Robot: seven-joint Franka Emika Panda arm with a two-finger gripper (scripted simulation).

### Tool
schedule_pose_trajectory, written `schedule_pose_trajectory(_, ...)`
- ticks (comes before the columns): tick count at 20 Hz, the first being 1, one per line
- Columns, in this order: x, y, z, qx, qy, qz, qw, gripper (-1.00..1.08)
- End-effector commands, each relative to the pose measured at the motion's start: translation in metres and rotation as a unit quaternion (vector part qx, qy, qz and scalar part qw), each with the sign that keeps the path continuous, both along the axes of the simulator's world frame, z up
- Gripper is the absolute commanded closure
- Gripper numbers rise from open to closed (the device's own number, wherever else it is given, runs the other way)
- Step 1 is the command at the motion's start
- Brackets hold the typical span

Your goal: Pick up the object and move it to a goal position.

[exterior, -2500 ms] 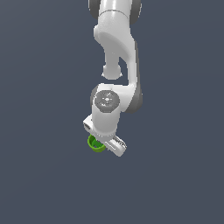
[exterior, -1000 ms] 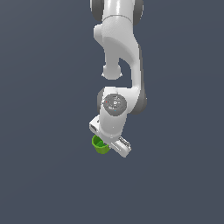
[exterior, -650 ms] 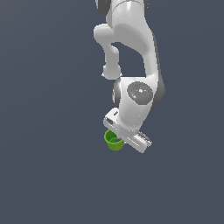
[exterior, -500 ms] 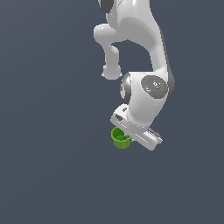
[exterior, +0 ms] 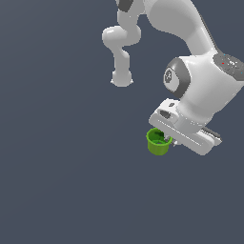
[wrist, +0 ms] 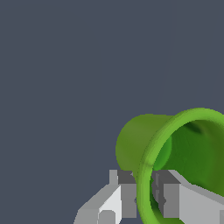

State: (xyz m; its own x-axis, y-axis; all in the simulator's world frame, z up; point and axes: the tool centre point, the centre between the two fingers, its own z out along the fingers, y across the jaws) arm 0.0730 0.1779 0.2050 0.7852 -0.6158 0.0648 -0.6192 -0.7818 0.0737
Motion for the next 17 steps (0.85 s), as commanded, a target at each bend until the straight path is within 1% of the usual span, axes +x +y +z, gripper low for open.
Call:
schedule_pose_trajectory(1,-0.001,0.023,0.015,0.0,-0.001,0.0,1.0,1.08)
schedule_pose_trajectory(4,-0.001,0.045,0.028,0.0,-0.001,-0.001,1.0,1.08)
schedule_pose_trajectory(8,-0.001,0.064,0.039,0.0,-0.001,-0.001,1.0,1.08)
schedule_pose_trajectory(12,0.0,0.074,0.045,0.001,-0.001,0.0,1.0,1.08)
schedule_pose_trajectory(17,0.0,0.078,0.048,0.001,-0.001,0.0,1.0,1.08)
